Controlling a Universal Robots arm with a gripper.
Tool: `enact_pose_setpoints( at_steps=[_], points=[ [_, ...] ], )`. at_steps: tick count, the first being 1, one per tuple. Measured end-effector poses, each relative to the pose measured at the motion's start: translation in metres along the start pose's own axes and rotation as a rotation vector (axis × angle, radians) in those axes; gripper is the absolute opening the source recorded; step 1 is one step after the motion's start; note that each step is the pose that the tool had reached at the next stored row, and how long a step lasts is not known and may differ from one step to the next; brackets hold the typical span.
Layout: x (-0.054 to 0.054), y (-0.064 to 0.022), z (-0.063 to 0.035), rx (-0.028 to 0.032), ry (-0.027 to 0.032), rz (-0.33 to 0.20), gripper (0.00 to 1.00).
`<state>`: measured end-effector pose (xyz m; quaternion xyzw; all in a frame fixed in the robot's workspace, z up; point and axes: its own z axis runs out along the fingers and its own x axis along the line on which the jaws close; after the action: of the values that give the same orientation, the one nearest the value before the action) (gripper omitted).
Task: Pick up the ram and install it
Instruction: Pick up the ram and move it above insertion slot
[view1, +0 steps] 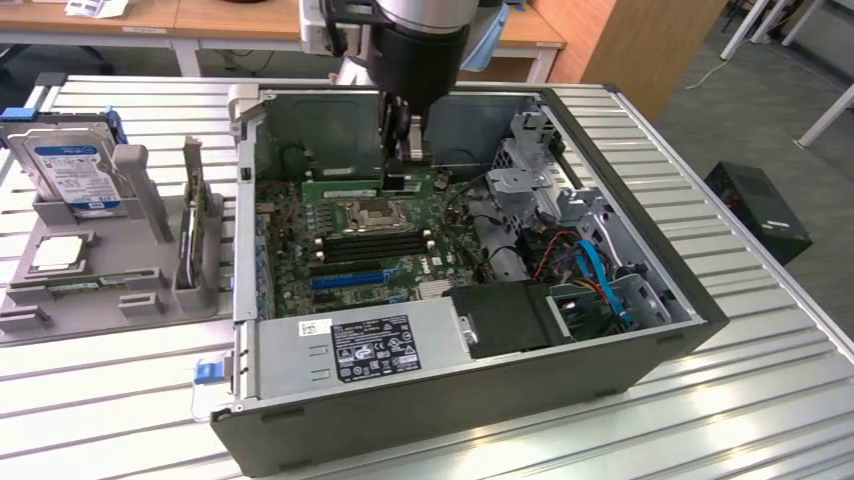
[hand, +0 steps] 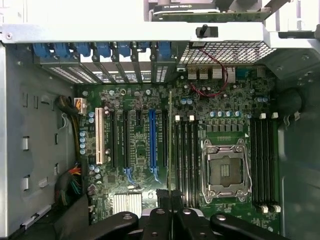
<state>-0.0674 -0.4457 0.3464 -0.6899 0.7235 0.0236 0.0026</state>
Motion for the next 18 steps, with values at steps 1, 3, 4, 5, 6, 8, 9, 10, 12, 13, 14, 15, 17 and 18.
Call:
enact_pose_setpoints(
  at_steps=[1,3,4,5,6,8,9,10,12,13,14,15,17,18],
  points=[
    [0.0001,0.0000,0.0018,0.0000,0.0000,0.000,0.12],
    [0.0002,-0.0002,0.0053,0.0000,0.0001,0.000,0.12],
    [0.0003,-0.0002,0.0069,0.0001,-0.0001,0.000,0.12],
    [0.0003,-0.0002,0.0071,0.0000,0.0001,0.000,0.12],
    [0.0003,-0.0002,0.0071,-0.0001,0.0002,0.000,0.12],
    [0.0003,-0.0002,0.0071,-0.0001,0.0001,0.000,0.12],
    [0.0003,-0.0002,0.0071,0.0000,0.0001,0.000,0.12],
    [0.0002,-0.0002,0.0071,-0.0001,0.0001,-0.002,0.12],
    [0.0002,-0.0003,0.0072,-0.0004,0.0004,-0.014,0.12],
    [0.0002,-0.0004,0.0072,-0.0007,0.0006,-0.020,0.12],
    [0.0002,-0.0005,0.0071,-0.0009,0.0008,-0.025,0.12],
    [0.0002,-0.0005,0.0072,-0.0010,0.0009,-0.029,0.12],
    [0.0002,-0.0005,0.0072,-0.0010,0.0009,-0.029,0.12],
    [0.0002,-0.0008,0.0072,-0.0011,0.0009,-0.029,0.12]
  ],
)
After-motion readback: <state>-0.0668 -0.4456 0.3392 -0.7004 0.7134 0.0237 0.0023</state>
